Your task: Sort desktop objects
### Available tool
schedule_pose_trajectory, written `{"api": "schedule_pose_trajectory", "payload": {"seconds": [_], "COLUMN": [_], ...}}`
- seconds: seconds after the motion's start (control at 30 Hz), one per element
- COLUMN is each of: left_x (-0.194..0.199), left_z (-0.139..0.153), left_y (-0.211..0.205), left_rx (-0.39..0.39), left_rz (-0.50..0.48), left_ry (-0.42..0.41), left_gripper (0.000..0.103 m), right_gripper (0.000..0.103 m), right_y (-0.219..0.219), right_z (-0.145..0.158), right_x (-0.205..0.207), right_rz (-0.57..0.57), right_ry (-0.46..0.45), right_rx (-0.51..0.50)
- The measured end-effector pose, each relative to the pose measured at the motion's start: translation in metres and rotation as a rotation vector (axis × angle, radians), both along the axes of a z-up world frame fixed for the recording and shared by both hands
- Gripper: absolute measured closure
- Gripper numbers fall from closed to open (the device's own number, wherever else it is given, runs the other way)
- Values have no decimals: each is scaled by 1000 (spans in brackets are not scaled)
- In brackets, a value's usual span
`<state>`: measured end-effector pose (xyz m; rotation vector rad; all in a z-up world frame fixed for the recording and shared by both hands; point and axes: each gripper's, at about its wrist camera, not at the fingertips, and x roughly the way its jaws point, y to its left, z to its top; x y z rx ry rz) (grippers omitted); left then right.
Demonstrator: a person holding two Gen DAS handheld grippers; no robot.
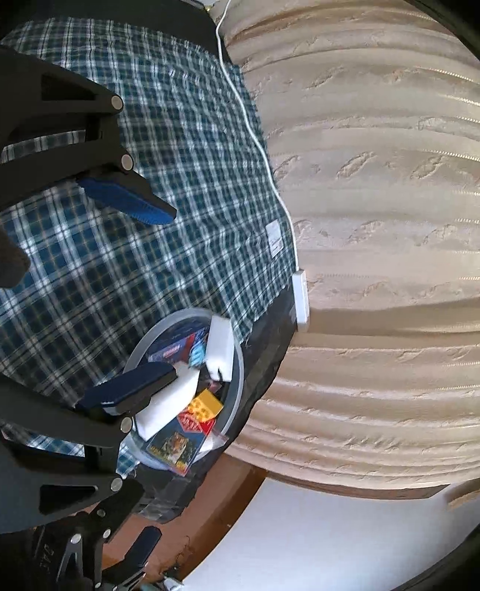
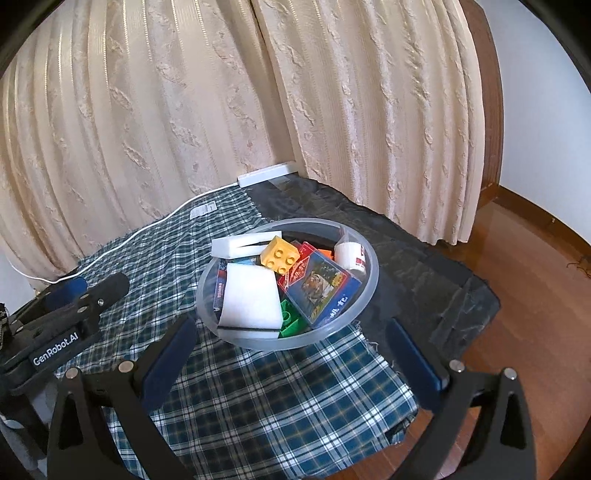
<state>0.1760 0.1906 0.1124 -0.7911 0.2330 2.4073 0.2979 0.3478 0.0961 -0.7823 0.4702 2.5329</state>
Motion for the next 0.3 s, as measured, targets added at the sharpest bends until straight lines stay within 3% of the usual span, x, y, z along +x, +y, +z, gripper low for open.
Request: {"api": "schedule_pose_trajectory", "payload": {"seconds": [0.13,0.3], "left_x": [2,8], "left_z": [-5,-11], "left_y": [8,15], "left_rx": [-4,-48], "left_rz": [-42,-53], "left_ry": [-51,-39], "left_gripper": [23,23], "right_gripper": [0,1], "right_y": [1,2], "right_z": [-2,-7], "right_x": [2,1], "right_rz": [-4,1], "right_ry": [-4,-17], "right_rx": [-1,-5]}}
